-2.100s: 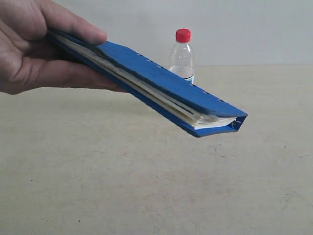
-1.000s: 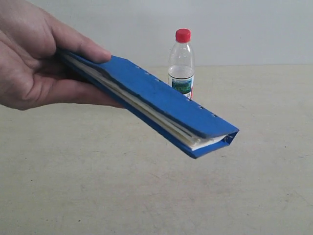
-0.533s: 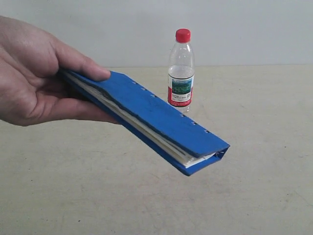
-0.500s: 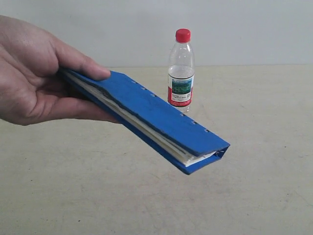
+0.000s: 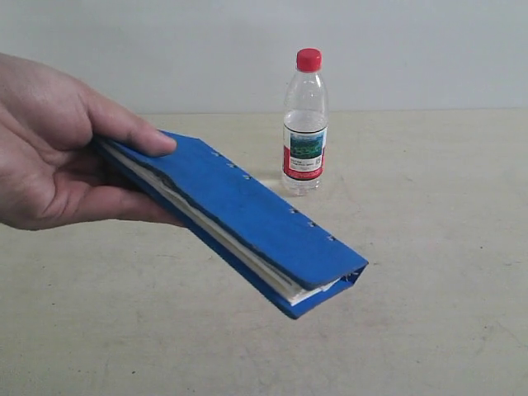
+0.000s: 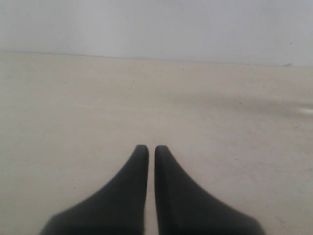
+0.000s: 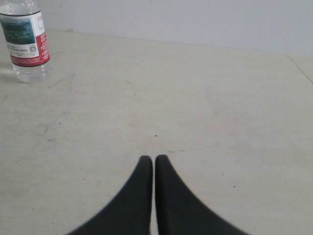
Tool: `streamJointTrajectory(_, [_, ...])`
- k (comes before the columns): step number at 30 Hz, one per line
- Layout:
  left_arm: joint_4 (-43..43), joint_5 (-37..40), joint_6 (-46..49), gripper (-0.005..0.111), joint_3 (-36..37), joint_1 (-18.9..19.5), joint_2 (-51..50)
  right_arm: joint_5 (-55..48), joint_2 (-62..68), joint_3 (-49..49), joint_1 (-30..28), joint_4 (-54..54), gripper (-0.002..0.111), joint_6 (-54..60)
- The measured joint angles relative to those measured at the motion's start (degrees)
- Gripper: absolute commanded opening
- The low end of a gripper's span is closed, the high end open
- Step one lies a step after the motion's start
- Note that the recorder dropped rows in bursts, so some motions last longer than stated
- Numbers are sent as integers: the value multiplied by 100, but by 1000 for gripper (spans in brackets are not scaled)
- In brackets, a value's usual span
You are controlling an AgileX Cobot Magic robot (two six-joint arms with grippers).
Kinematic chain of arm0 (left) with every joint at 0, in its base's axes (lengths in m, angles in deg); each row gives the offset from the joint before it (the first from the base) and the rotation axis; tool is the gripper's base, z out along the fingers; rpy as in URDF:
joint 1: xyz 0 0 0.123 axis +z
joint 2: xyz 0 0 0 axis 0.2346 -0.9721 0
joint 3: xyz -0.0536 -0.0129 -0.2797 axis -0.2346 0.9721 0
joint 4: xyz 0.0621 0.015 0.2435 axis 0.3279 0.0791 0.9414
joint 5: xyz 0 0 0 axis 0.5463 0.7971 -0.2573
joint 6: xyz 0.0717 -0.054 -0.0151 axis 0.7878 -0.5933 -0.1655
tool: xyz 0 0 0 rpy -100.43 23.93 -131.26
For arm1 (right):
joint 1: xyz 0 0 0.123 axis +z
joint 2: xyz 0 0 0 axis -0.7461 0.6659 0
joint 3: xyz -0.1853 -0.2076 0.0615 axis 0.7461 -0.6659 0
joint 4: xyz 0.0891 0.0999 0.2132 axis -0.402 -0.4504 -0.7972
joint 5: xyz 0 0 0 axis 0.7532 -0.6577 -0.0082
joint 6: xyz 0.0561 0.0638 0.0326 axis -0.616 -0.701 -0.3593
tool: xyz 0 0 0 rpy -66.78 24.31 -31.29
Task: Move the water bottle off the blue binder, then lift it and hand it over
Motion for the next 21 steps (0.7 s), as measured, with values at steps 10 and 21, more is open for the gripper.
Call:
streamJointTrajectory(10, [0, -158, 0, 4, 0, 0, 0, 0, 0, 0, 0, 0, 0, 0])
streamJointTrajectory(21, [0, -158, 0, 4, 0, 0, 0, 0, 0, 0, 0, 0, 0, 0])
